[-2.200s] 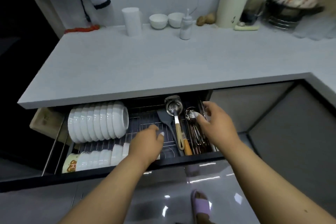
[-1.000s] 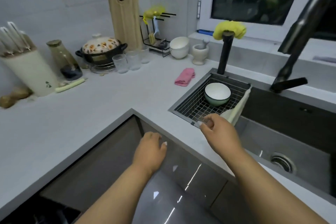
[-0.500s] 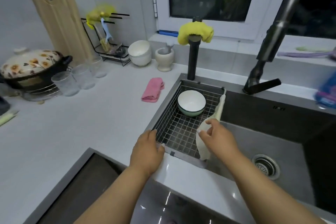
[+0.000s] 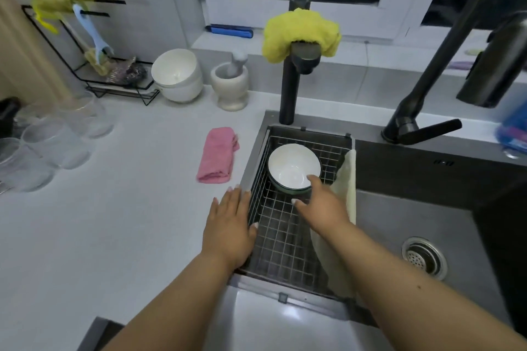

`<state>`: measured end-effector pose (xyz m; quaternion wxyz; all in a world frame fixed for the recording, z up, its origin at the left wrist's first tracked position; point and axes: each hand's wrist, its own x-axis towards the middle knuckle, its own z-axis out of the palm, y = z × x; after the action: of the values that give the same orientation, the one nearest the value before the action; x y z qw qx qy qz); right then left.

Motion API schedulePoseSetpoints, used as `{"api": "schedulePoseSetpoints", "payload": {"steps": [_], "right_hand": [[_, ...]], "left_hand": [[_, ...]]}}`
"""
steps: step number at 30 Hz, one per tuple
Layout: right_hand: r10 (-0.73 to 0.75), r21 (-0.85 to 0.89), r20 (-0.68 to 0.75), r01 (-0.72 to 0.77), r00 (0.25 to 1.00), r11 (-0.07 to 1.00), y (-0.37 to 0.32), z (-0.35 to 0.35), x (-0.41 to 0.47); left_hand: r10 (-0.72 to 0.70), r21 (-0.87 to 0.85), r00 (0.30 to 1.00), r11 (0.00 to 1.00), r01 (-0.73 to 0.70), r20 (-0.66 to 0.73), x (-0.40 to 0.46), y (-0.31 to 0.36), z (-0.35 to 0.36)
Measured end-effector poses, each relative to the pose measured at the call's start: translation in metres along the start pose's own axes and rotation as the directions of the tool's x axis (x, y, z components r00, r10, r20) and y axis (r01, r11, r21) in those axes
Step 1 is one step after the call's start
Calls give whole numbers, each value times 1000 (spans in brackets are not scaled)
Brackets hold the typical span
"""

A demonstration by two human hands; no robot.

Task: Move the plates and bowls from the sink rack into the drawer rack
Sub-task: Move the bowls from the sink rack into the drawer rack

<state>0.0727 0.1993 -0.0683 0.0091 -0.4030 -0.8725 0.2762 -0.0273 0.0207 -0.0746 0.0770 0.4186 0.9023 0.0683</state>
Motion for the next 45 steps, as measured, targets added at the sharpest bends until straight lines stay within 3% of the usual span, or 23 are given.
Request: {"api": "schedulePoseSetpoints", "payload": {"steps": [10, 22, 25, 28, 31, 34, 38, 40, 43, 45], "right_hand": [[137, -45, 112, -133, 984, 990, 4, 27, 52], [-15, 57, -18, 16, 1000, 998, 12, 4, 14], [-26, 63, -82, 31, 996, 998, 12, -12, -10], [-45, 63, -129, 54, 991, 997, 14, -30, -36], [-80, 68, -143, 91, 986, 994, 17, -44, -59], [-139, 45, -131, 146, 982, 988, 17, -55, -84], [-241, 34, -111, 246, 964, 969, 14, -66, -117], [-302, 54, -110, 309, 947, 949, 14, -69, -132], [-396, 30, -96, 400, 913, 916, 14, -77, -157], [-439, 60, -64, 443, 896, 895, 14, -81, -173]], "left_hand": [[22, 37, 999, 999, -20, -42, 3, -4, 6], [16, 28, 1000, 999, -15, -22, 3, -6, 5], [1, -36, 1000, 999, -1, 11, 3, -7, 2], [-59, -262, 998, 963, 66, 35, -2, -2, -6], [-183, -551, 983, 824, 134, -34, -15, 9, -17], [-259, -687, 961, 716, 121, -100, -36, 31, -32], [-352, -853, 936, 482, 200, 21, -65, 59, -49], [-378, -925, 915, 280, 255, 137, -82, 73, -58], [-298, -943, 895, -134, 304, 331, -112, 93, -70], [-238, -899, 888, -304, 316, 393, -133, 101, -74]]}}
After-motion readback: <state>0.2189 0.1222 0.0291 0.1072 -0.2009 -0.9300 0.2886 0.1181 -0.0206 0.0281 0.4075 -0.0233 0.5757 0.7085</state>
